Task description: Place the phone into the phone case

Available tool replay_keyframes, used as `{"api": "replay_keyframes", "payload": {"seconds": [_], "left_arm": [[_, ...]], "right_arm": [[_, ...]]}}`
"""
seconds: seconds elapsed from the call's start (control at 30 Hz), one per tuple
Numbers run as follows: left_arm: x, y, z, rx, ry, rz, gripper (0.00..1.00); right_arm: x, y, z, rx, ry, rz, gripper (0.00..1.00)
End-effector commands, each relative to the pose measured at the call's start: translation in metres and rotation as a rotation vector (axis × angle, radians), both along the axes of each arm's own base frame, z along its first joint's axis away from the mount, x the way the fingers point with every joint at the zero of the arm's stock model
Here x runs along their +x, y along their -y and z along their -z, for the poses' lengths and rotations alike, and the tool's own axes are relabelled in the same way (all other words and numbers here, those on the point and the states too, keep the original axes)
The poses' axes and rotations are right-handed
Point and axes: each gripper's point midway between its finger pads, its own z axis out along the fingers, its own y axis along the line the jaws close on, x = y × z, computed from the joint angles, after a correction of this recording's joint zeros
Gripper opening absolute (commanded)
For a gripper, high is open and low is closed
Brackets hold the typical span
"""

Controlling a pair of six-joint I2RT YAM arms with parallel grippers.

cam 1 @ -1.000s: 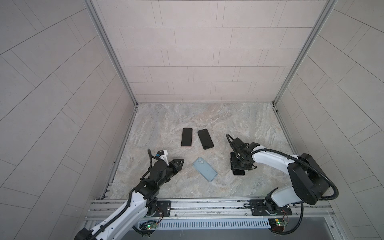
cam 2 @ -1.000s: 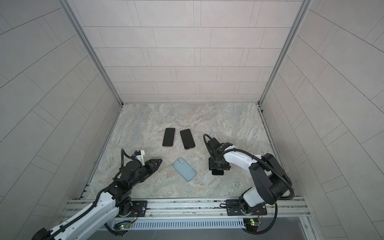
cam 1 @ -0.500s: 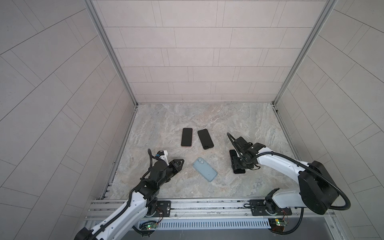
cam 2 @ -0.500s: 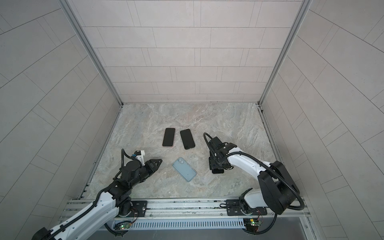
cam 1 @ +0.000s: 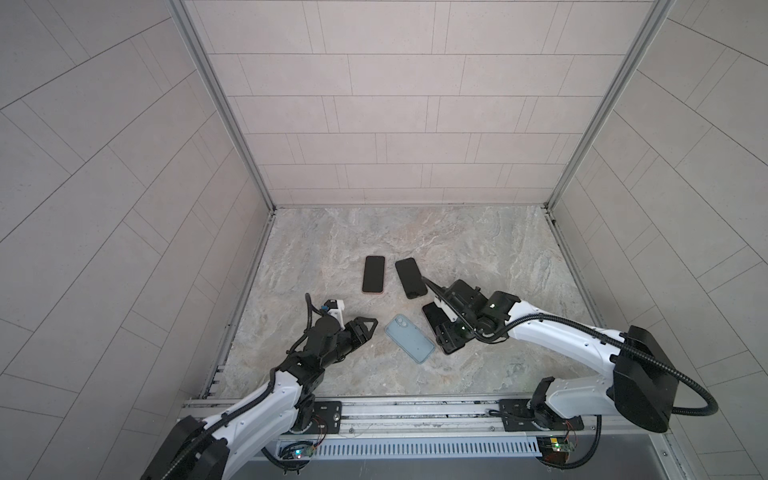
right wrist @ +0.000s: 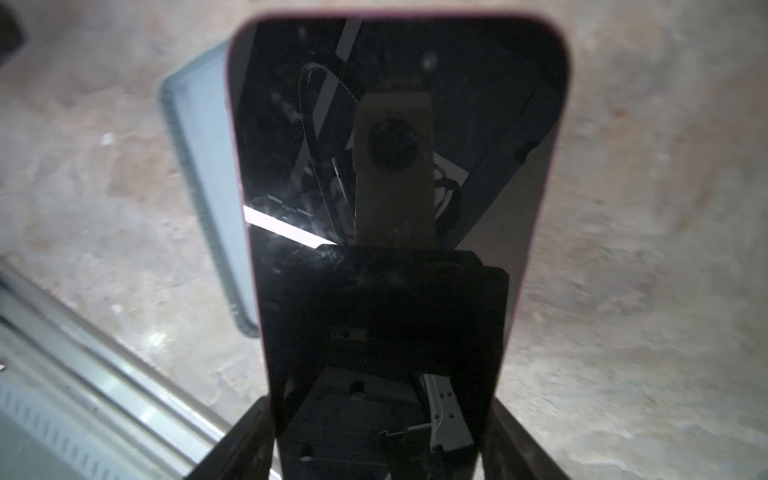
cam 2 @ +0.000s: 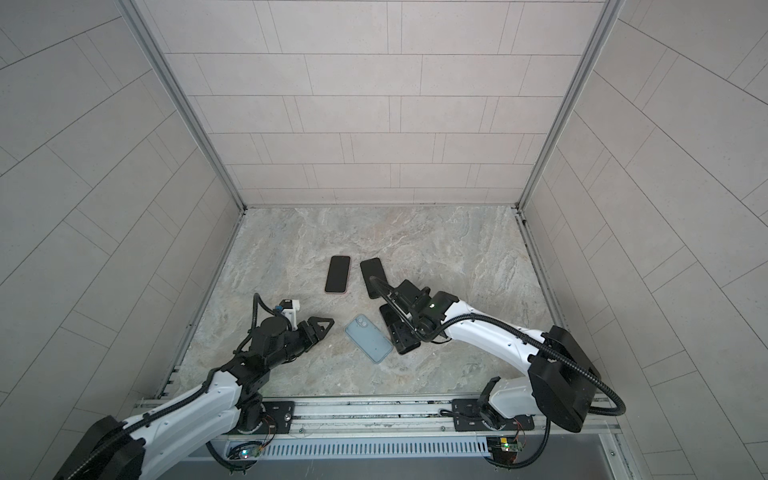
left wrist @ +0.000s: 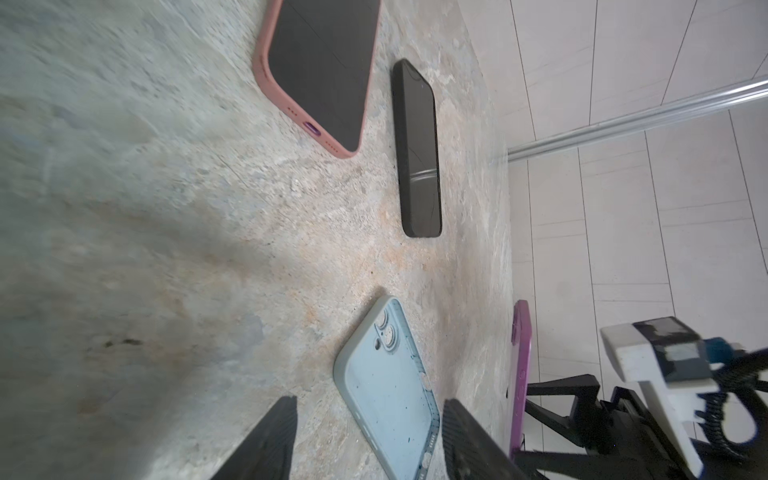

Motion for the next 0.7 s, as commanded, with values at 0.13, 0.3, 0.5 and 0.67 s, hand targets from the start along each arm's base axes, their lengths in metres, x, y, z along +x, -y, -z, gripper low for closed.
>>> {"api": "replay_keyframes", "payload": {"seconds": [0.13, 0.3, 0.5, 0.67], "left_arm": [[0.005, 0.039, -0.042, -0.119, 0.122, 0.200, 0.63], [0.003, 0.046, -0.052, -0.176, 0.166, 0.237, 0.63], [0.001, 0.048, -0.054, -0.181, 0.172, 0.252, 0.63], [0.001, 0.051, -0.053, -0.183, 0.161, 0.263, 0.63]], "right_arm": [[-0.012, -0.055, -0.015, 0.060, 0.024, -0.139, 0.23], [-0.017, -0.068, -0.014, 0.069, 0.010, -0.163, 0.23], [-0.020, -0.075, -0.019, 0.088, 0.005, -0.177, 0.22], [-0.020, -0.079, -0.027, 0.108, 0.017, -0.182, 0.22]]}}
